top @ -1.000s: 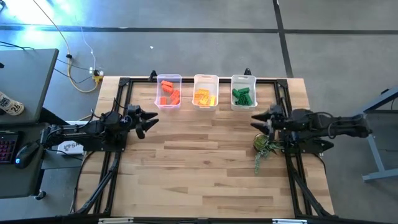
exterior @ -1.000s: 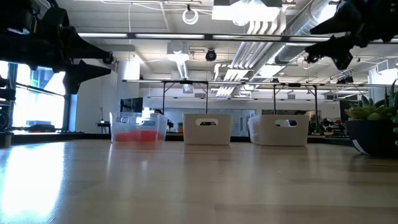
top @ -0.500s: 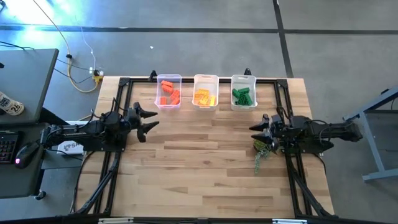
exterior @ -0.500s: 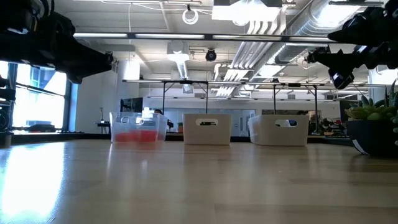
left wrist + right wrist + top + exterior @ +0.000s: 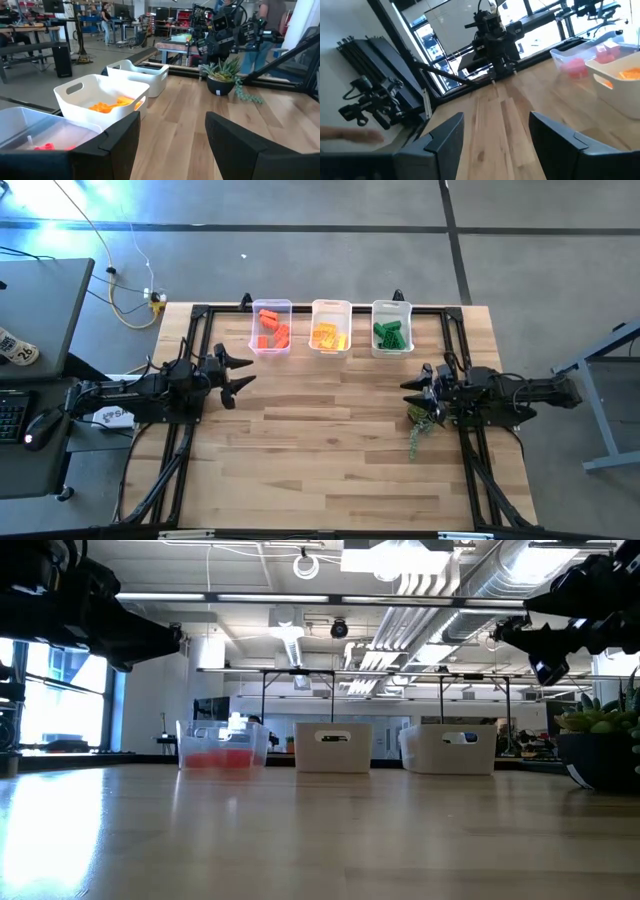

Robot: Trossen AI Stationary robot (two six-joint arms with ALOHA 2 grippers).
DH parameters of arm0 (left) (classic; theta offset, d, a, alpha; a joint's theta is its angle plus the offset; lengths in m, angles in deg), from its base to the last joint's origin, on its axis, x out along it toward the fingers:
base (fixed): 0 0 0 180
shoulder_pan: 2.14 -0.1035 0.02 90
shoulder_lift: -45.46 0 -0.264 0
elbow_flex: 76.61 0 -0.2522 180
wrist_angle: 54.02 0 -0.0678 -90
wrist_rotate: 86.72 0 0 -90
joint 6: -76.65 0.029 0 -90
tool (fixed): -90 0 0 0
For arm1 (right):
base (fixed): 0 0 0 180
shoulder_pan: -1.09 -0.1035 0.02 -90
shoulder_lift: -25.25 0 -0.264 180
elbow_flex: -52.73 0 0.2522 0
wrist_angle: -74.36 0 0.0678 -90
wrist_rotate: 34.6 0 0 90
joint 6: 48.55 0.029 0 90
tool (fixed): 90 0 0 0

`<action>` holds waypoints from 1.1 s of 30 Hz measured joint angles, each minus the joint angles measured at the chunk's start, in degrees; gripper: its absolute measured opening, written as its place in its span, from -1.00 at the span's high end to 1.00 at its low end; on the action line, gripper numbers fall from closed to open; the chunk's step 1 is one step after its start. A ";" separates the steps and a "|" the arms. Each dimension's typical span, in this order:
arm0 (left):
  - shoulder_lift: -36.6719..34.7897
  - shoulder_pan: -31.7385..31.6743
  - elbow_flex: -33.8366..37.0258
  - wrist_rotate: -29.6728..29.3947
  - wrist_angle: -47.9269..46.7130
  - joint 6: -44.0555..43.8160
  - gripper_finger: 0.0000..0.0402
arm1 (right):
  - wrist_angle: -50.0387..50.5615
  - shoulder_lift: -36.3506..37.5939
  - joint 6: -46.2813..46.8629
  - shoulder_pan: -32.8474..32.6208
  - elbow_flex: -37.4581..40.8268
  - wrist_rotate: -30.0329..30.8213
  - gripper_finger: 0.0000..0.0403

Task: Sort & place blocks by color
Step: Return to Home Position

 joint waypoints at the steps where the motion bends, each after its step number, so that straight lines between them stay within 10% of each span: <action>1: 0.00 0.00 0.00 0.00 0.00 -0.04 -0.06 | 0.01 0.00 0.62 0.00 0.00 -0.01 -0.05; 33: 0.00 0.01 -0.02 -0.12 0.00 0.01 -0.06 | 0.20 0.00 4.79 0.00 -0.02 0.07 -0.05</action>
